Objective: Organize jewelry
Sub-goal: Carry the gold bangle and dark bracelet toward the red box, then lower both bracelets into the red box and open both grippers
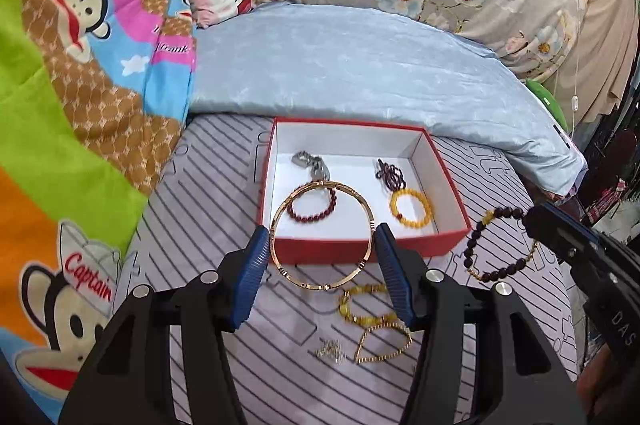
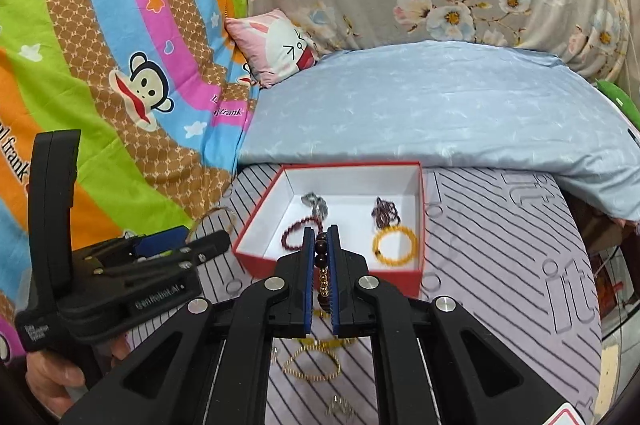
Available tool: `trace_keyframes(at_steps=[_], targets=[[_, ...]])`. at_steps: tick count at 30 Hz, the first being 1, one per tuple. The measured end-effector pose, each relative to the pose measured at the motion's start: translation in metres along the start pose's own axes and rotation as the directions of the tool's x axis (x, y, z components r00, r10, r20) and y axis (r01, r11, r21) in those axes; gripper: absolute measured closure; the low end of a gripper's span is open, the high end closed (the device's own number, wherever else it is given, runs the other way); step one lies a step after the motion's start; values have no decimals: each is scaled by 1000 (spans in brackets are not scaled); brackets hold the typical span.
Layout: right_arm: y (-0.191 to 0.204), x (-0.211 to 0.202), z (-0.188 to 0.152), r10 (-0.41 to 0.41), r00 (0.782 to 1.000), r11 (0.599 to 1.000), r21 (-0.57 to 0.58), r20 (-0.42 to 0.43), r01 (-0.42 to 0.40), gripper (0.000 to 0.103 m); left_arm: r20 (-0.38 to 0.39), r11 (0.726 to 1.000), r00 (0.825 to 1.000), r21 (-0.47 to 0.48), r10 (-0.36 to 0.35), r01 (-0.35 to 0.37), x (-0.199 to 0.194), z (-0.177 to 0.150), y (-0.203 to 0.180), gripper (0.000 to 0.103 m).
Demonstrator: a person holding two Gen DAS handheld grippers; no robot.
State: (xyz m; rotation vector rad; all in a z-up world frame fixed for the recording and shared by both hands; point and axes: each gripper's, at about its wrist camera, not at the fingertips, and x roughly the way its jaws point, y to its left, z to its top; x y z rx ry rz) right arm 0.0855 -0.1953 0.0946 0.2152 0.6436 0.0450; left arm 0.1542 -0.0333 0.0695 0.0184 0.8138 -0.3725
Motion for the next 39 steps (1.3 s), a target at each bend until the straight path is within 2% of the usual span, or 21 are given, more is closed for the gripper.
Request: trace_keyframes(at_steps=[7,17,32,35,36,39], targets=[[-7,46,23,17,1000,1000,20,-22,-16,98,-26,1000,1000,8,-4,5,43,21,-5,50],[-19,96,24,8,998,999,49,-66,-5,97,-78,1000,997,8,12,-12,93,27,-8,50],[-31,134,12,-18,992,997,68,-122,26,97,-122,1000,992,4,30,-30,127,23,-8,50],[-30,133,10,-46,992,997,52,-116,53,88,-124,999,991,7,41,-40,128,22,-9,50],[-30,133,10,-53,992,997,51,-113,59,81,-122,999,991,5,45,-45,128,22,-9,50],[-34,126,9,-71,993,995,60,-94,76,68,-114,997,991,2,72,-72,126,22,-6,43]])
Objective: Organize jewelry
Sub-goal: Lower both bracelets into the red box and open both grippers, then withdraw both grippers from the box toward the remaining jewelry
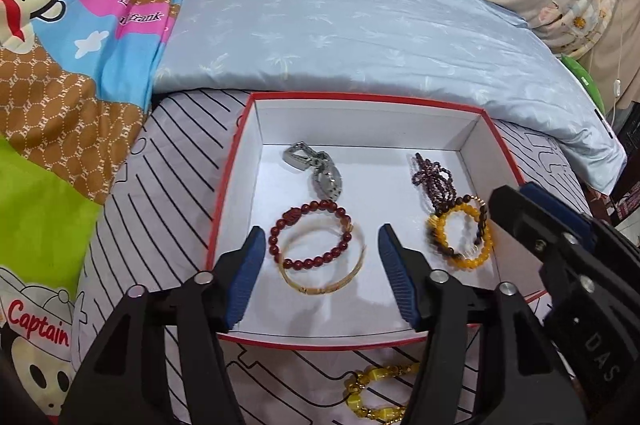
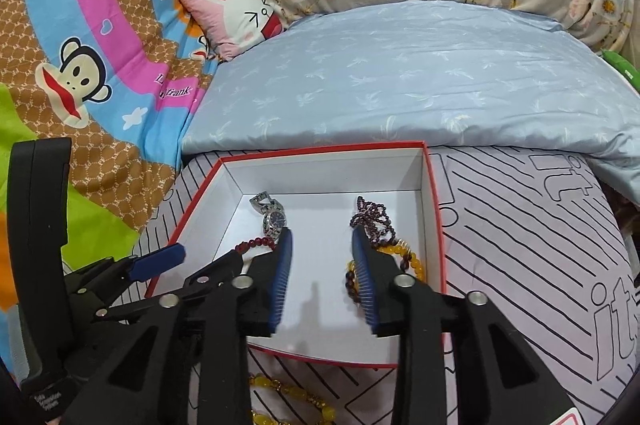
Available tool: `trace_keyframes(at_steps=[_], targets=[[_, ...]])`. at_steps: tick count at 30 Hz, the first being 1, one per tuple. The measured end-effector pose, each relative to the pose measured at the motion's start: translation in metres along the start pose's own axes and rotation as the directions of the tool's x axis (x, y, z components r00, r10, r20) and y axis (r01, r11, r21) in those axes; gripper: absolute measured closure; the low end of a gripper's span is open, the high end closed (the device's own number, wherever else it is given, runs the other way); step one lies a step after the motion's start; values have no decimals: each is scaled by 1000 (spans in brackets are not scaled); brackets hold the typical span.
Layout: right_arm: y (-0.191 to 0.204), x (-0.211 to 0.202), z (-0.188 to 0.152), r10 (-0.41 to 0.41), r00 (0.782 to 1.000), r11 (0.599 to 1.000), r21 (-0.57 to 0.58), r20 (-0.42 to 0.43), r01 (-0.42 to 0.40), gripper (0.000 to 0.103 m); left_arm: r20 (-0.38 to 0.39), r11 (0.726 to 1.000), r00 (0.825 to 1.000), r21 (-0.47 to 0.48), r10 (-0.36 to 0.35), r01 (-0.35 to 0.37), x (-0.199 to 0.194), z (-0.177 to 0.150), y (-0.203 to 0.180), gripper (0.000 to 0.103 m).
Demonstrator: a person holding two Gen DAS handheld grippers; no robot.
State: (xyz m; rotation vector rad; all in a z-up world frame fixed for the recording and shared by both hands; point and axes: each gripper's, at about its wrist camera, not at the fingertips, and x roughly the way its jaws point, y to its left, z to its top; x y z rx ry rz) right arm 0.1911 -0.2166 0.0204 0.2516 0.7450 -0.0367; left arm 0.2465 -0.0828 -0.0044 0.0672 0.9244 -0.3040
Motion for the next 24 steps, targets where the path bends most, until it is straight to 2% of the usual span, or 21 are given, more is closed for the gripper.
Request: trace_keyframes(at_steps=[3,24], targets=[[-3,-6,-1,-8,1000,1000,0,11,8,64,7,1000,1000,-21,-4,5,-4,1,5,41],[8,-37,-13,-8,1000,1000,-5,23,8,64,46,1000,999,-10,-8,9,-39,-4,1,41]])
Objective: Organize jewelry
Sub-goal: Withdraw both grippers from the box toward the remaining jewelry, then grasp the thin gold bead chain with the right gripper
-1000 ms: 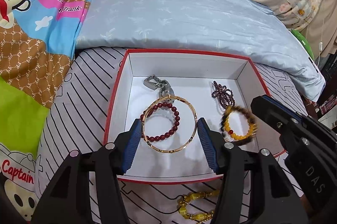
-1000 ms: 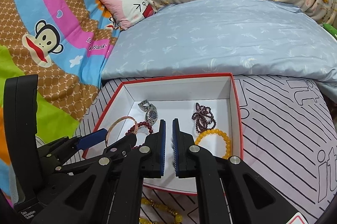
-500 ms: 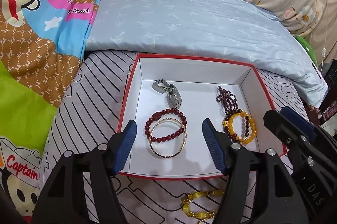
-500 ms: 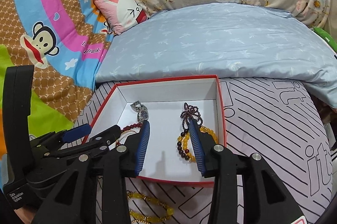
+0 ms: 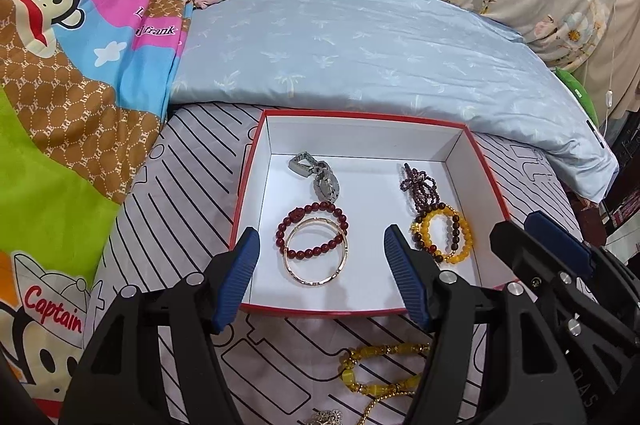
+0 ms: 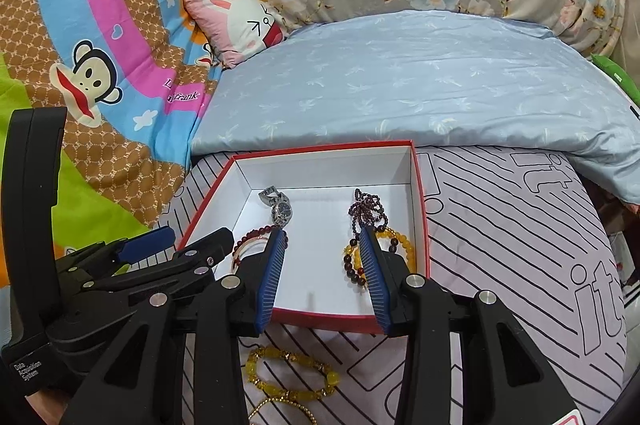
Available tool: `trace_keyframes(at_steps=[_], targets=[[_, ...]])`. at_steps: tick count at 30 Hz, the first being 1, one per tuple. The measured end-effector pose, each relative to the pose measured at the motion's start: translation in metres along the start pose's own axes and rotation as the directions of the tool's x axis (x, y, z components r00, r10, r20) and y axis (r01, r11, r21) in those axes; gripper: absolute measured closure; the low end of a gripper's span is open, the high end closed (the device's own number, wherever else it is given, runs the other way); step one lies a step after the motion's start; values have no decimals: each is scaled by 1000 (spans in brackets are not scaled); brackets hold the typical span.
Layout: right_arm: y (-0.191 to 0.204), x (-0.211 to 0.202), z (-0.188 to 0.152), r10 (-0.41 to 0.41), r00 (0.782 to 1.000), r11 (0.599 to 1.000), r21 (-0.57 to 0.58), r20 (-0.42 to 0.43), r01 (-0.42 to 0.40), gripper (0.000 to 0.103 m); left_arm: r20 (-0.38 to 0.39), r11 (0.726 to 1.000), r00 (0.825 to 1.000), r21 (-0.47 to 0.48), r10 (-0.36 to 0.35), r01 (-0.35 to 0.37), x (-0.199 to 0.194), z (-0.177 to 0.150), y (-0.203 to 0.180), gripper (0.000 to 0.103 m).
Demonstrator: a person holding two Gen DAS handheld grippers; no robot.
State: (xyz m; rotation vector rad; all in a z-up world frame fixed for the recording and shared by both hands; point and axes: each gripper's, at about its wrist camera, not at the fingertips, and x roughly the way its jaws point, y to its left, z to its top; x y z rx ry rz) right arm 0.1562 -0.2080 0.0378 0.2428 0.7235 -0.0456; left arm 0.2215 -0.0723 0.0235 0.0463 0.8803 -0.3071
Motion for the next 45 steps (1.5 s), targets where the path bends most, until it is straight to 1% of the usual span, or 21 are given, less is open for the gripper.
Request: trace_keyframes(at_steps=[8,12,19,24,28,32,38,41,45], targets=[[3,-21,-5,2,1000,1000,6,16,-2,64,13,1000,1000,1,-6,6,-19,-5,-4,41],[5,-35,-11,1,1000,1000,0,21,-1,64,19,1000,1000,8,-13,13,-32,-13,-6,41],[8,-58,-31,2,1000,1000,3,16,-2,64,9,1000,1000,15,-27,27,-48,-35,-8,41],[6,-74,-54,0,1000,1000,12,3,0,64,-1,999,999,30,-33,33,-60,-56,-9,40],[0,-82,-76,-12,1000,1000,22,-21,12,64,-19,999,999,13,-30,30,-66,-75,-1,40],[-7,-86,-107,-32,998,999,28,-63,34,64,-43,1000,999,-16,-17,17,-67,-96,12,39],[-14,-84,-148,-36,991,998,39,-132,42,64,-101,999,995,-46,6,-10,-61,-133,29,39],[-16,-79,-159,-30,987,998,44,-160,37,64,-123,998,992,-61,5,-13,-59,-147,34,39],[-12,-70,-162,-19,984,999,36,-179,26,64,-145,998,989,-55,11,-19,-55,-158,36,39]])
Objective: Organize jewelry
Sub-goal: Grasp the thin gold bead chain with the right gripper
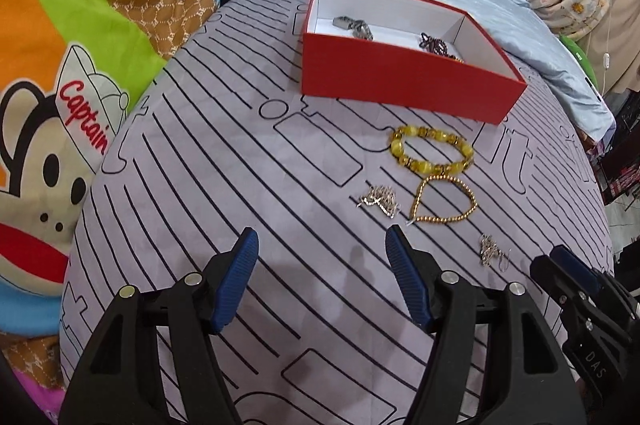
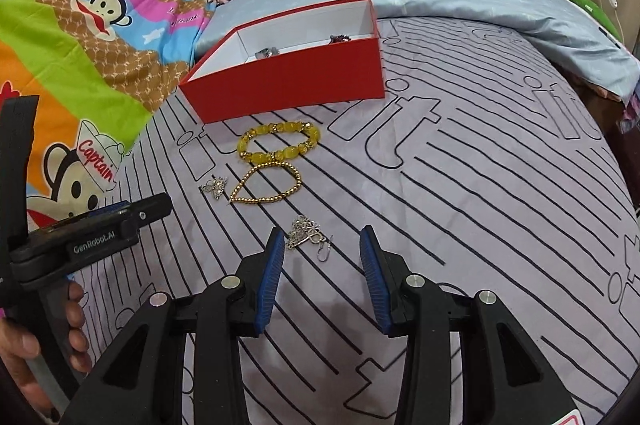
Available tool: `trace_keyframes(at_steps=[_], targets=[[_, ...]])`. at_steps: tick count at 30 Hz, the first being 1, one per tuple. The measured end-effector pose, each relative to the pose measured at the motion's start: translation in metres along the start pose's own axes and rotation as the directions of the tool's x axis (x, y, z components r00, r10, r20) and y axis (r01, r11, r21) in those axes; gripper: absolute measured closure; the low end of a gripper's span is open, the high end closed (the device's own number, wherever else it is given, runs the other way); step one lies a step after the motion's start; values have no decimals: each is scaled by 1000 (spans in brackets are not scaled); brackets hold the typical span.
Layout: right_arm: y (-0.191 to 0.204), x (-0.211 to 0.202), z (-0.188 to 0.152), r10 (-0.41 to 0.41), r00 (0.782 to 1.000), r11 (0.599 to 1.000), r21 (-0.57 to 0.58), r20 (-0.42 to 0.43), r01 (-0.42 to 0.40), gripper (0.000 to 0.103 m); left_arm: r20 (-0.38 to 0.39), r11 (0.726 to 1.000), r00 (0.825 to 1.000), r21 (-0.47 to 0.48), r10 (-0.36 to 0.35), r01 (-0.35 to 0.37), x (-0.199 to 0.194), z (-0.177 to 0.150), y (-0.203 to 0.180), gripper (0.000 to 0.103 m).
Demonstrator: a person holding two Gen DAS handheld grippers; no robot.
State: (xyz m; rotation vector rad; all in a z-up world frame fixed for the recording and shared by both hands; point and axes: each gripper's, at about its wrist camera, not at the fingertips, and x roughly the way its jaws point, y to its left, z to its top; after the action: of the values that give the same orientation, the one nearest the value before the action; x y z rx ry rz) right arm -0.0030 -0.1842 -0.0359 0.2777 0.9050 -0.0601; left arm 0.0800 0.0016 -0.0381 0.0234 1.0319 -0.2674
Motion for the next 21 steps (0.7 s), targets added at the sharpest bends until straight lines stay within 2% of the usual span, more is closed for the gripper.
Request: trace_keyframes(at_steps=[5,14,20,21], targets=[[12,16,13,4,1000,999,-34,-3,-4,64,-13,1000,1000,-2,-7,7,4,0,-1,39],[25,56,34,-3,999,997,-77,-36,0,71,-26,1000,1000,-14,-4,4,14,8,4,39],[30,71,39,-15,999,995,-101,-53,9,85,-30,1000,1000,-24,-5,4,19,14,7,39],[30,74,39,-15,998,995,-101,-59,9,91,-29,1000,1000,-26,-8,7,20,16,7,39]])
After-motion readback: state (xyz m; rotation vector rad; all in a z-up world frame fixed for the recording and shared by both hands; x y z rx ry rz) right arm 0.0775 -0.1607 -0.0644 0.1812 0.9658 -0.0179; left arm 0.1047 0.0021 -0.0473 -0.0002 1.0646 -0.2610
